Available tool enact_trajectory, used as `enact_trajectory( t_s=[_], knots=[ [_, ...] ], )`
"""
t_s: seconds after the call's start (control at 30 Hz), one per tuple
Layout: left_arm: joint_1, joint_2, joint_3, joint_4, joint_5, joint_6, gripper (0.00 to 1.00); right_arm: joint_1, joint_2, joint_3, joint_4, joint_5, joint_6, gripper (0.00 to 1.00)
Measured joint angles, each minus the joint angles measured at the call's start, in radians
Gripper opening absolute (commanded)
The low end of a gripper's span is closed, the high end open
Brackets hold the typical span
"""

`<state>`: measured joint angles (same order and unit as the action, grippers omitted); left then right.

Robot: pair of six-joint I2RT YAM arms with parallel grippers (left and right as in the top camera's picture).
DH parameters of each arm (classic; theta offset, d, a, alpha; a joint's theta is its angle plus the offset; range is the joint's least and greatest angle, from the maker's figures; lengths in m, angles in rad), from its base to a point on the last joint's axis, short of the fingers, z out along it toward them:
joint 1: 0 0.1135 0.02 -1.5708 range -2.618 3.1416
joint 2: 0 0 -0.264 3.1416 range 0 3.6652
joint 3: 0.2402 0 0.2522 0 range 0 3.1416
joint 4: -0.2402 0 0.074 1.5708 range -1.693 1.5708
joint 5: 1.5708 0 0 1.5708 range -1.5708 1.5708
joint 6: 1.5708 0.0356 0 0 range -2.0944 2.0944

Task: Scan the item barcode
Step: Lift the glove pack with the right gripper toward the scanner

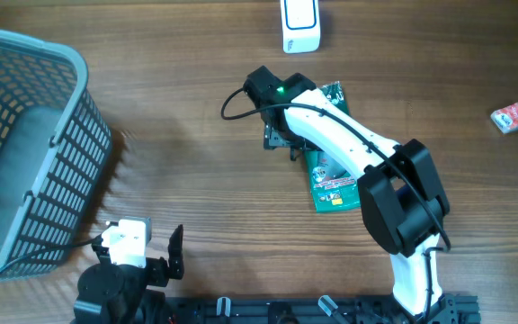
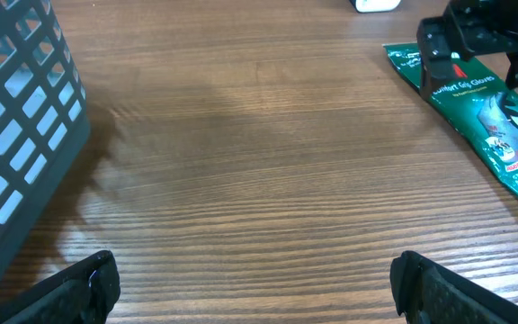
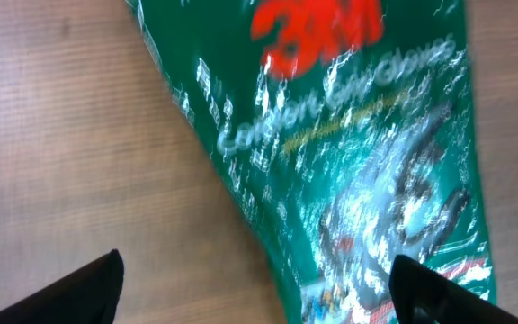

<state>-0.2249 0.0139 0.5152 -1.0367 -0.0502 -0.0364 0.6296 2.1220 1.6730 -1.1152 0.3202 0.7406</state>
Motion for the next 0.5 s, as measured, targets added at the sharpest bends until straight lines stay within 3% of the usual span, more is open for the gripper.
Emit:
enact_trajectory(
  t_s=[0.27,0.37,0.5],
  knots=[
    [0.0,0.0,0.0,0.0,0.0,0.0,1.0,-0.032,-0.002,-0.175,0.161,0.084,-0.127,0.99],
    [0.0,0.0,0.0,0.0,0.0,0.0,1.0,-0.069,-0.013,-0.198,0.2,0.069,-0.188,0.77],
    [0.0,0.0,0.0,0.0,0.0,0.0,1.0,-0.157,-0.043,-0.26,0.322,-0.079,-0.386,0.74]
  ],
)
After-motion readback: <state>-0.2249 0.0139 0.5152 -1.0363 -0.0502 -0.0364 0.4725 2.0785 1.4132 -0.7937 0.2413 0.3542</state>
